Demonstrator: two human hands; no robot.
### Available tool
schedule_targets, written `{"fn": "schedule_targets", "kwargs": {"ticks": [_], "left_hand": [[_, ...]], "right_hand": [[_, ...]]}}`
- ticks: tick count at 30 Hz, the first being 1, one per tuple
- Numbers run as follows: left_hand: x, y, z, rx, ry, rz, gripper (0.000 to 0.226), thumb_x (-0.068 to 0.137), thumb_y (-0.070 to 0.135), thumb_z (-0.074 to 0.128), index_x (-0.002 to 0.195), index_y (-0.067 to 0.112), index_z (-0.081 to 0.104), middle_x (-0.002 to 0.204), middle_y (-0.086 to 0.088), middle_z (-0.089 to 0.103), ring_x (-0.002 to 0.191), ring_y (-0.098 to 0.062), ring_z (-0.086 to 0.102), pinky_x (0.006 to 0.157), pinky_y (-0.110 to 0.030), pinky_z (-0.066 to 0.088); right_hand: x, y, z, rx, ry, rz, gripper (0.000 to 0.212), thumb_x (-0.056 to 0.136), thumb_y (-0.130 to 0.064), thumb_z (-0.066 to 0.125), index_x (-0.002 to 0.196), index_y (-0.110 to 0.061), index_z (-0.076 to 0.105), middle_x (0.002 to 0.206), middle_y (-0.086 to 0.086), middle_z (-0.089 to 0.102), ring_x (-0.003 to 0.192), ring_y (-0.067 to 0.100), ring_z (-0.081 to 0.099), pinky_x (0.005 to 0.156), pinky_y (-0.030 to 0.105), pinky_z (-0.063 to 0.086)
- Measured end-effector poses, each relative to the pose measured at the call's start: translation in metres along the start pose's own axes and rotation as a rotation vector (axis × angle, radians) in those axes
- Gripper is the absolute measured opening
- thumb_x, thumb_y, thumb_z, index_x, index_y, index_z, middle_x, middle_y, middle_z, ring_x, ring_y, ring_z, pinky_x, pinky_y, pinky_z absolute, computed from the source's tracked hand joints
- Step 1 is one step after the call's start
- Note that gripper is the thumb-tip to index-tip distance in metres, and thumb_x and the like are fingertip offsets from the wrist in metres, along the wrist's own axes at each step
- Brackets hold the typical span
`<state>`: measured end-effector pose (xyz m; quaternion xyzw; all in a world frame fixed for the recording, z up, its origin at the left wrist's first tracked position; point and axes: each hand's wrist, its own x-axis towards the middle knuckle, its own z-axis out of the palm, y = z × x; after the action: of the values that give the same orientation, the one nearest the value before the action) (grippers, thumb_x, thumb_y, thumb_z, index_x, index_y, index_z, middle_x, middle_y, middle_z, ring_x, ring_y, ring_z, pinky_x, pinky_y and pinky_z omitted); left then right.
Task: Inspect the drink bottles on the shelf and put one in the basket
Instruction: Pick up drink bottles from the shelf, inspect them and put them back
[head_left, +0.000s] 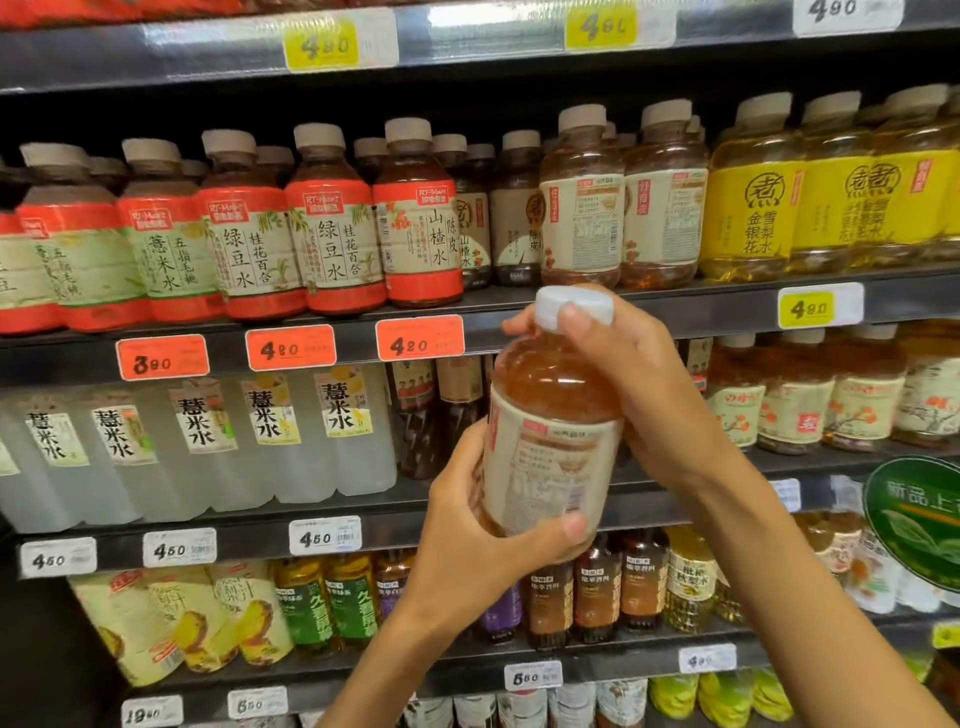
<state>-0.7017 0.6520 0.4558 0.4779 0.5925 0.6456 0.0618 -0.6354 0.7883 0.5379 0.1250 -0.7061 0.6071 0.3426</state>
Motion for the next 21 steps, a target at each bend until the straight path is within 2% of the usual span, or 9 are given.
{"fn": "schedule_targets", "kwargs": {"ticks": [2, 4, 5, 8, 9, 11, 15, 18, 21], "left_hand": [[-0.002, 0.005, 0.0, -0.041, -0.049, -0.078, 0.046, 0.059, 0.045, 0.074, 0.097, 0.064, 0.057, 0.106, 0.024, 0.069, 0.101, 0.002, 0.065, 0.074, -0.012, 0.053], [-0.003, 0.008, -0.001, -0.128, -0.114, -0.159, 0.039, 0.057, 0.056, 0.07, 0.094, 0.065, 0.059, 0.106, 0.024, 0.07, 0.103, -0.001, 0.066, 0.077, -0.021, 0.056], [-0.003, 0.007, -0.001, -0.181, -0.138, -0.185, 0.044, 0.055, 0.062, 0.072, 0.098, 0.06, 0.062, 0.109, 0.018, 0.071, 0.106, -0.006, 0.066, 0.083, -0.029, 0.056], [-0.002, 0.007, -0.001, -0.248, -0.167, -0.219, 0.084, 0.049, 0.073, 0.076, 0.121, 0.033, 0.059, 0.119, 0.001, 0.069, 0.113, -0.02, 0.064, 0.095, -0.044, 0.051], [-0.001, 0.008, -0.002, -0.25, -0.183, -0.216, 0.089, 0.051, 0.072, 0.076, 0.125, 0.027, 0.055, 0.121, -0.001, 0.068, 0.115, -0.022, 0.063, 0.096, -0.044, 0.05], [0.002, 0.011, -0.008, -0.235, -0.19, -0.201, 0.087, 0.057, 0.07, 0.075, 0.128, 0.027, 0.051, 0.124, 0.001, 0.066, 0.117, -0.019, 0.061, 0.094, -0.036, 0.052], [0.003, 0.017, -0.015, -0.193, -0.115, -0.183, 0.074, 0.066, 0.048, 0.076, 0.13, 0.031, 0.044, 0.121, 0.013, 0.067, 0.112, -0.008, 0.063, 0.082, -0.016, 0.052], [0.003, 0.017, -0.005, -0.099, -0.07, -0.17, 0.065, 0.061, 0.045, 0.076, 0.12, 0.036, 0.05, 0.111, 0.015, 0.07, 0.103, -0.004, 0.066, 0.076, -0.013, 0.052], [0.001, 0.016, -0.001, -0.14, -0.011, -0.208, 0.062, 0.059, 0.046, 0.077, 0.116, 0.033, 0.056, 0.106, 0.013, 0.073, 0.099, -0.005, 0.068, 0.073, -0.014, 0.054]], "right_hand": [[0.006, 0.001, -0.004, 0.169, -0.043, 0.097, 0.035, 0.09, -0.04, 0.048, 0.101, -0.017, 0.073, 0.104, 0.009, 0.073, 0.1, 0.024, 0.068, 0.091, 0.037, 0.053], [0.011, 0.001, -0.003, 0.34, -0.091, 0.182, 0.041, 0.089, -0.043, 0.044, 0.103, -0.017, 0.073, 0.106, 0.008, 0.073, 0.103, 0.022, 0.067, 0.092, 0.034, 0.053], [0.013, 0.0, -0.001, 0.403, -0.127, 0.206, 0.045, 0.089, -0.045, 0.044, 0.107, -0.013, 0.07, 0.108, 0.009, 0.072, 0.106, 0.023, 0.066, 0.093, 0.033, 0.052], [0.017, 0.001, 0.006, 0.526, -0.19, 0.207, 0.048, 0.088, -0.045, 0.047, 0.107, -0.006, 0.068, 0.104, 0.01, 0.072, 0.103, 0.027, 0.066, 0.091, 0.035, 0.053], [0.017, 0.0, 0.006, 0.544, -0.174, 0.207, 0.045, 0.089, -0.044, 0.049, 0.104, -0.006, 0.068, 0.099, 0.009, 0.072, 0.099, 0.027, 0.066, 0.089, 0.035, 0.053], [0.017, -0.002, 0.005, 0.521, -0.096, 0.206, 0.04, 0.089, -0.042, 0.05, 0.098, -0.007, 0.068, 0.093, 0.009, 0.071, 0.094, 0.027, 0.065, 0.087, 0.037, 0.052], [0.016, -0.009, 0.005, 0.218, 0.088, 0.123, 0.036, 0.091, -0.039, 0.055, 0.095, -0.007, 0.07, 0.09, 0.008, 0.074, 0.084, 0.02, 0.069, 0.078, 0.029, 0.056], [0.016, -0.01, 0.015, 0.136, 0.152, 0.144, 0.036, 0.091, -0.039, 0.06, 0.091, -0.005, 0.072, 0.081, 0.008, 0.073, 0.074, 0.016, 0.069, 0.068, 0.021, 0.056], [0.018, -0.014, 0.014, 0.078, 0.099, 0.188, 0.033, 0.091, -0.04, 0.061, 0.085, -0.011, 0.073, 0.079, 0.004, 0.074, 0.071, 0.012, 0.07, 0.063, 0.018, 0.054]]}}
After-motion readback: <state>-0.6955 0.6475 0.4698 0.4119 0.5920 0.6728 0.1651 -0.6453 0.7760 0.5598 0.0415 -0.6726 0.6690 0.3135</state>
